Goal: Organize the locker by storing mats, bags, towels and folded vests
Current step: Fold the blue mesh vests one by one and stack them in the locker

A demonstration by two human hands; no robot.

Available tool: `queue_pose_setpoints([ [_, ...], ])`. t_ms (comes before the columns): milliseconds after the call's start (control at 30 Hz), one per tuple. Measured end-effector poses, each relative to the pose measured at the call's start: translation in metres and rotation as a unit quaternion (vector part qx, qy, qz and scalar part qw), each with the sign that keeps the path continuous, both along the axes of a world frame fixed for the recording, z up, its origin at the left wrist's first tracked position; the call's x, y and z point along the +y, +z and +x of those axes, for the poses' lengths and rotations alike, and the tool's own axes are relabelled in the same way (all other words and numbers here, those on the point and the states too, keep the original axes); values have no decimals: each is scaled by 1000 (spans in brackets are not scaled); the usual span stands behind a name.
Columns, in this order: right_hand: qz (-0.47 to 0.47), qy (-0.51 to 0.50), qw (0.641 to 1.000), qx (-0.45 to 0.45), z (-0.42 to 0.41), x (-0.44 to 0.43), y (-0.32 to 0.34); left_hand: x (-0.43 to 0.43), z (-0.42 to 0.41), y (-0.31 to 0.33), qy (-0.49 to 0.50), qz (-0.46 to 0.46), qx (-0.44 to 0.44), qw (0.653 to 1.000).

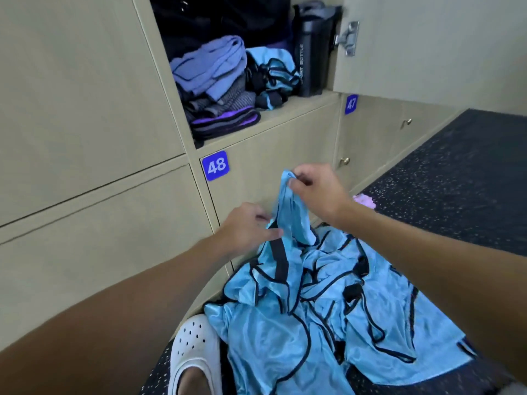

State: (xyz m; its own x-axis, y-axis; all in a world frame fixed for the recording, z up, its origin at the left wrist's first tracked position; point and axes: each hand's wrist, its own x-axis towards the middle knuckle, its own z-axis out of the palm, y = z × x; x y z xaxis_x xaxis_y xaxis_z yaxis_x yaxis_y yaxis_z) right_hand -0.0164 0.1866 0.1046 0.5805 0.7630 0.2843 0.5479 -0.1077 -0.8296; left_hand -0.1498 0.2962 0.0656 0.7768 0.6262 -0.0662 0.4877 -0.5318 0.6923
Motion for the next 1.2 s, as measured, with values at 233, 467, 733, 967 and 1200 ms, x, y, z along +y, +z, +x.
queue_pose_setpoints([
  [233, 82, -63, 994, -22, 1, -77, 121, -55, -1, 65, -55, -38, -97, 993],
  [467, 148, -103, 984, 14, -17, -146, 174, -133, -7, 105, -73, -26, -189, 979],
  [733, 110, -85, 989, 45, -35, -172, 157, -189, 2, 150, -53, -109, -336, 934],
  [967, 91, -39, 987, 130, -25, -182, 140, -170, 7, 163, -58, -131, -323, 936],
  [1200, -63, 123, 975, 173, -17, -192, 116, -154, -11, 192, -96, -233, -335, 908],
])
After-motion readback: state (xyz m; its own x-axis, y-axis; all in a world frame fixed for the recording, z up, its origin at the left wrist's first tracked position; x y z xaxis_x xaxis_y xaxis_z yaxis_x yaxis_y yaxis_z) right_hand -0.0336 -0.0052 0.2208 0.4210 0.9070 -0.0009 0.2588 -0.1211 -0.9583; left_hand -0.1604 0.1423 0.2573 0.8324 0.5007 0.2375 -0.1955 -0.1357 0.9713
